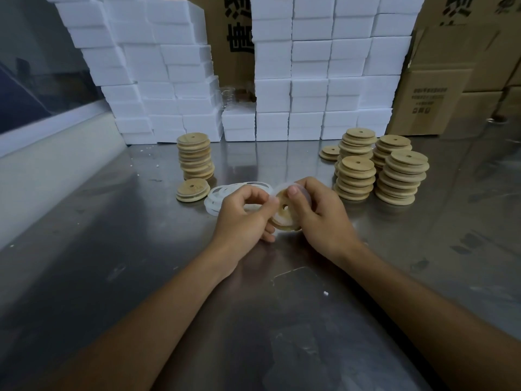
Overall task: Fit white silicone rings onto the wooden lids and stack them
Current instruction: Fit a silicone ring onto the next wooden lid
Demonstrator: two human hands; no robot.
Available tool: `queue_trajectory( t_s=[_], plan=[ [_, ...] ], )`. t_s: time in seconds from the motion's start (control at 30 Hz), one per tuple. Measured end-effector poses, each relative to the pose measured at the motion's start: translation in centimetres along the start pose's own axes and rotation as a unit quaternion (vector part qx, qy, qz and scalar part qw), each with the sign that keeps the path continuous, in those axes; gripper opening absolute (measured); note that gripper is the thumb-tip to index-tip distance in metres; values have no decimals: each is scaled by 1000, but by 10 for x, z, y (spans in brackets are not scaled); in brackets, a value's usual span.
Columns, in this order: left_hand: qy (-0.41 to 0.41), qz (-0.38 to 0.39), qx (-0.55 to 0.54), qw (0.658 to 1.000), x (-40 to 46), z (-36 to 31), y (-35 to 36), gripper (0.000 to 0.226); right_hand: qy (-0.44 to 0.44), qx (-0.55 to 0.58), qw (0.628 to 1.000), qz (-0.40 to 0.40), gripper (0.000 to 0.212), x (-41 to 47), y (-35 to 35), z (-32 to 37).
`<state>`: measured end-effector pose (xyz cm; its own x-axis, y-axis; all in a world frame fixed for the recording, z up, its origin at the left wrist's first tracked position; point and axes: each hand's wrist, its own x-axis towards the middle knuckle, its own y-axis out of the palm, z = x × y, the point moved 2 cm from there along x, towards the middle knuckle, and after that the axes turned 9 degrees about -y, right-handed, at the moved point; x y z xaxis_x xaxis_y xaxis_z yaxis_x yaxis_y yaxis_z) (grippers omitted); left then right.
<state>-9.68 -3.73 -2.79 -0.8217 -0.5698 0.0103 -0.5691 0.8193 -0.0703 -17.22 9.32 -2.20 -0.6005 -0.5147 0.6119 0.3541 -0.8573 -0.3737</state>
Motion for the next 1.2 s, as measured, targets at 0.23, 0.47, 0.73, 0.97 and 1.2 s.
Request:
queue_trajectory(
  t_s=[0.23, 0.47, 0.73, 0.97, 1.2],
  plan=[
    [32, -35, 20, 999, 0, 1, -2, 13, -8, 18, 1000, -24, 11, -1, 2, -1],
    [131, -83, 106, 982, -1, -1, -2, 27, -1, 2, 999, -54, 8, 2, -2, -4],
    [158, -82, 117, 977, 0, 0, -3, 24, 18, 22, 998, -52, 3, 0, -3, -4],
    [186, -79, 136, 970, 1, 2, -4, 18, 15, 19, 999, -44, 3, 0, -4, -2],
    [188, -83, 160, 966, 2, 1, -6, 22, 4, 3, 999, -38, 7, -1, -3, 0]
  ],
)
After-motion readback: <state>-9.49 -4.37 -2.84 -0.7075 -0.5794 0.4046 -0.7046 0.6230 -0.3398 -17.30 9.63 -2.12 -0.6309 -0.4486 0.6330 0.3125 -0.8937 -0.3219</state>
